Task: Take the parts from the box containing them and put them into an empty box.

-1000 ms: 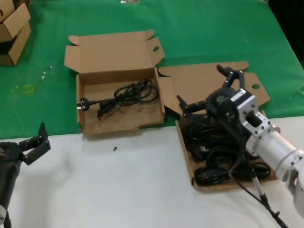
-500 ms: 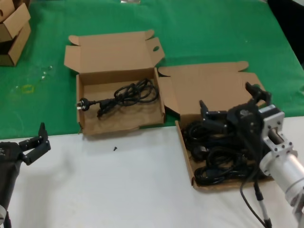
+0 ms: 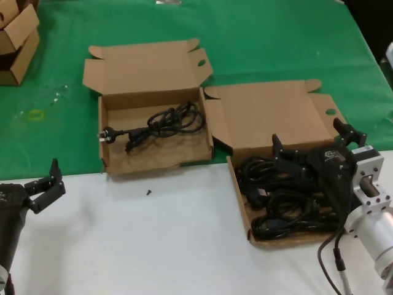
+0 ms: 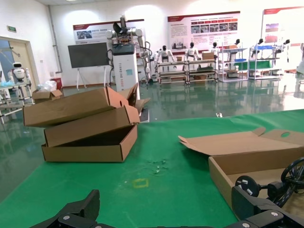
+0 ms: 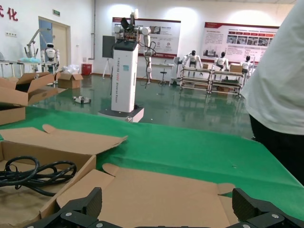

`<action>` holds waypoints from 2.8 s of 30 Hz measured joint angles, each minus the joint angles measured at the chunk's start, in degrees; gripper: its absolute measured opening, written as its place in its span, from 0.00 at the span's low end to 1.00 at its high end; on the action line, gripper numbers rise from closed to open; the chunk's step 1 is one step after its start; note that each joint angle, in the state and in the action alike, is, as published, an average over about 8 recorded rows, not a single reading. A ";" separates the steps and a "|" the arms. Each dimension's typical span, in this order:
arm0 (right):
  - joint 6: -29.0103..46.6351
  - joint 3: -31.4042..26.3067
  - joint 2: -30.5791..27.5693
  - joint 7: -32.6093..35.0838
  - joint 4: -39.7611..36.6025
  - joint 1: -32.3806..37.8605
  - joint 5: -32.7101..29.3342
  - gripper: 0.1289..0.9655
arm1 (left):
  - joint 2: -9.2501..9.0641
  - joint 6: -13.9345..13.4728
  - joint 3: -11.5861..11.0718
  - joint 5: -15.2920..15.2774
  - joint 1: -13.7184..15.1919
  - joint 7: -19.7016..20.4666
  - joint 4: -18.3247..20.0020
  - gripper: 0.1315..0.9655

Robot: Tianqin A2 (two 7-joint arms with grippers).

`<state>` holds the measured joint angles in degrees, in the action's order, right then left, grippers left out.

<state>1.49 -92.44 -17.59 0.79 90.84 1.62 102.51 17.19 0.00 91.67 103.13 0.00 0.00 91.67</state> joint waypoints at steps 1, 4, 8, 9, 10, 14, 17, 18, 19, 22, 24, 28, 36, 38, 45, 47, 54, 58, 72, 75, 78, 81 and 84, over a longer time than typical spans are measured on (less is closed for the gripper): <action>0.00 0.00 0.00 0.00 0.00 0.00 0.00 1.00 | 0.00 0.00 0.00 0.00 0.00 0.00 0.00 1.00; 0.00 0.00 0.00 0.00 0.00 0.00 0.00 1.00 | 0.00 0.00 0.00 0.00 0.00 0.00 0.00 1.00; 0.00 0.00 0.00 0.00 0.00 0.00 0.00 1.00 | 0.00 0.00 0.00 0.00 0.00 0.00 0.00 1.00; 0.00 0.00 0.00 0.00 0.00 0.00 0.00 1.00 | 0.00 0.00 0.00 0.00 0.00 0.00 0.00 1.00; 0.00 0.00 0.00 0.00 0.00 0.00 0.00 1.00 | 0.00 0.00 0.00 0.00 0.00 0.00 0.00 1.00; 0.00 0.00 0.00 0.00 0.00 0.00 0.00 1.00 | 0.00 0.00 0.00 0.00 0.00 0.00 0.00 1.00; 0.00 0.00 0.00 0.00 0.00 0.00 0.00 1.00 | 0.00 0.00 0.00 0.00 0.00 0.00 0.00 1.00; 0.00 0.00 0.00 0.00 0.00 0.00 0.00 1.00 | 0.00 0.00 0.00 0.00 0.00 0.00 0.00 1.00; 0.00 0.00 0.00 0.00 0.00 0.00 0.00 1.00 | 0.00 0.00 0.00 0.00 0.00 0.00 0.00 1.00; 0.00 0.00 0.00 0.00 0.00 0.00 0.00 1.00 | 0.00 0.00 0.00 0.00 0.00 0.00 0.00 1.00; 0.00 0.00 0.00 0.00 0.00 0.00 0.00 1.00 | 0.00 0.00 0.00 0.00 0.00 0.00 0.00 1.00; 0.00 0.00 0.00 0.00 0.00 0.00 0.00 1.00 | 0.00 0.00 0.00 0.00 0.00 0.00 0.00 1.00; 0.00 0.00 0.00 0.00 0.00 0.00 0.00 1.00 | 0.00 0.00 0.00 0.00 0.00 0.00 0.00 1.00; 0.00 0.00 0.00 0.00 0.00 0.00 0.00 1.00 | 0.00 0.00 0.00 0.00 0.00 0.00 0.00 1.00; 0.00 0.00 0.00 0.00 0.00 0.00 0.00 1.00 | 0.00 0.00 0.00 0.00 0.00 0.00 0.00 1.00; 0.00 0.00 0.00 0.00 0.00 0.00 0.00 1.00 | 0.00 0.00 0.00 0.00 0.00 0.00 0.00 1.00; 0.00 0.00 0.00 0.00 0.00 0.00 0.00 1.00 | 0.00 0.00 0.00 0.00 0.00 0.00 0.00 1.00; 0.00 0.00 0.00 0.00 0.00 0.00 0.00 1.00 | 0.00 0.00 0.00 0.00 0.00 0.00 0.00 1.00; 0.00 0.00 0.00 0.00 0.00 0.00 0.00 1.00 | 0.00 0.00 0.00 0.00 0.00 0.00 0.00 1.00; 0.00 0.00 0.00 0.00 0.00 0.00 0.00 1.00 | 0.00 0.00 0.00 0.00 0.00 0.00 0.00 1.00; 0.00 0.00 0.00 0.00 0.00 0.00 0.00 1.00 | 0.00 0.00 0.00 0.00 0.00 0.00 0.00 1.00; 0.00 0.00 0.00 0.00 0.00 0.00 0.00 1.00 | 0.00 0.00 0.00 0.00 0.00 0.00 0.00 1.00; 0.00 0.00 0.00 0.00 0.00 0.00 0.00 1.00 | 0.00 0.00 0.00 0.00 0.00 0.00 0.00 1.00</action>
<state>1.49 -92.44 -17.59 0.79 90.84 1.62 102.52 17.19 0.00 91.67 103.13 0.00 0.00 91.67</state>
